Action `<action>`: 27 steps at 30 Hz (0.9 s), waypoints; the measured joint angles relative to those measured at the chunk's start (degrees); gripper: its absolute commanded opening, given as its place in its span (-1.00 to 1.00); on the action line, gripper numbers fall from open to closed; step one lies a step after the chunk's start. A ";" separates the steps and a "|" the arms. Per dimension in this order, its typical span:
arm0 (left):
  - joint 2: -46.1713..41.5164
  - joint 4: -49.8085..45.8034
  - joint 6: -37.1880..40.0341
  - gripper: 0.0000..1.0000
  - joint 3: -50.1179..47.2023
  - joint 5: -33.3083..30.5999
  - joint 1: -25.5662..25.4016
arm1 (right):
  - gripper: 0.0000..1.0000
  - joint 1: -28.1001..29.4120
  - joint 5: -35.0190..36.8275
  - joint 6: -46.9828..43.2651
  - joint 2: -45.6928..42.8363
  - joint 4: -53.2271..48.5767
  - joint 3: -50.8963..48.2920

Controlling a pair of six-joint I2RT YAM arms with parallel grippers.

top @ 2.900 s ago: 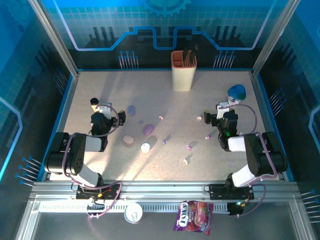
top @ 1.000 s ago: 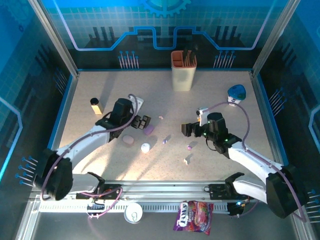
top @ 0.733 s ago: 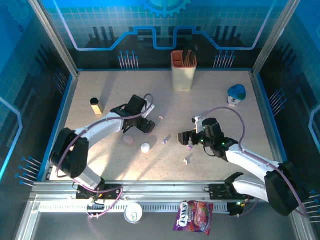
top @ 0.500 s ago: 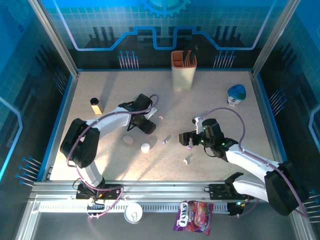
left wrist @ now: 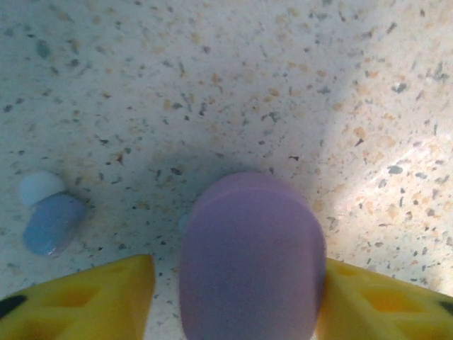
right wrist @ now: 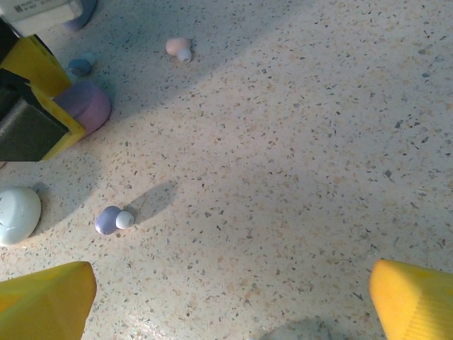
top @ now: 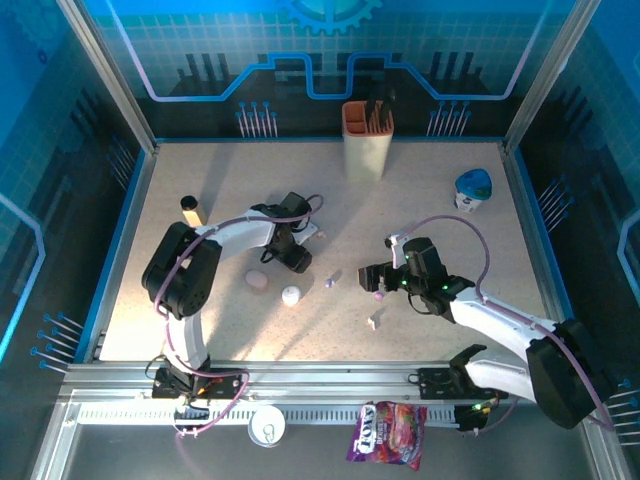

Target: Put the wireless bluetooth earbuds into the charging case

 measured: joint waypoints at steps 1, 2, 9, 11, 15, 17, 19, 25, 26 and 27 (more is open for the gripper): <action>0.26 0.00 -0.22 -0.16 0.00 0.33 0.00 | 0.99 0.00 0.13 0.07 0.00 -0.02 0.00; 0.37 0.02 -0.35 -0.20 0.00 0.44 0.00 | 0.99 0.00 0.39 0.26 0.00 -0.02 0.00; -0.28 0.74 -0.92 -0.24 -0.42 0.98 0.00 | 0.99 -0.59 2.25 5.03 -0.48 -1.03 0.00; -1.97 1.95 -0.76 -0.29 -1.75 1.75 0.00 | 1.00 -2.47 -0.20 7.85 -1.18 -1.36 0.04; -7.72 6.49 1.88 -0.28 -5.90 5.86 -0.26 | 0.94 -7.85 -8.83 14.67 -1.64 1.27 -0.13; -11.15 9.77 4.07 -0.28 -8.44 8.50 -1.05 | 0.89 -11.17 -15.02 19.71 -1.42 5.77 -0.79; -13.55 13.27 5.95 -0.36 -10.43 11.15 -2.01 | 0.87 -12.76 -19.63 22.99 -0.61 7.87 -0.68; -18.03 23.65 11.63 -0.37 -15.78 19.74 -3.67 | 0.75 -12.83 -32.06 26.60 3.06 5.01 2.71; -18.56 24.85 12.76 -0.37 -16.52 21.00 -3.85 | 0.71 -12.57 -34.14 26.77 4.02 4.85 3.34; -18.93 26.05 13.77 -0.37 -17.14 22.18 -4.04 | 0.69 -12.28 -35.50 27.02 4.74 4.70 3.78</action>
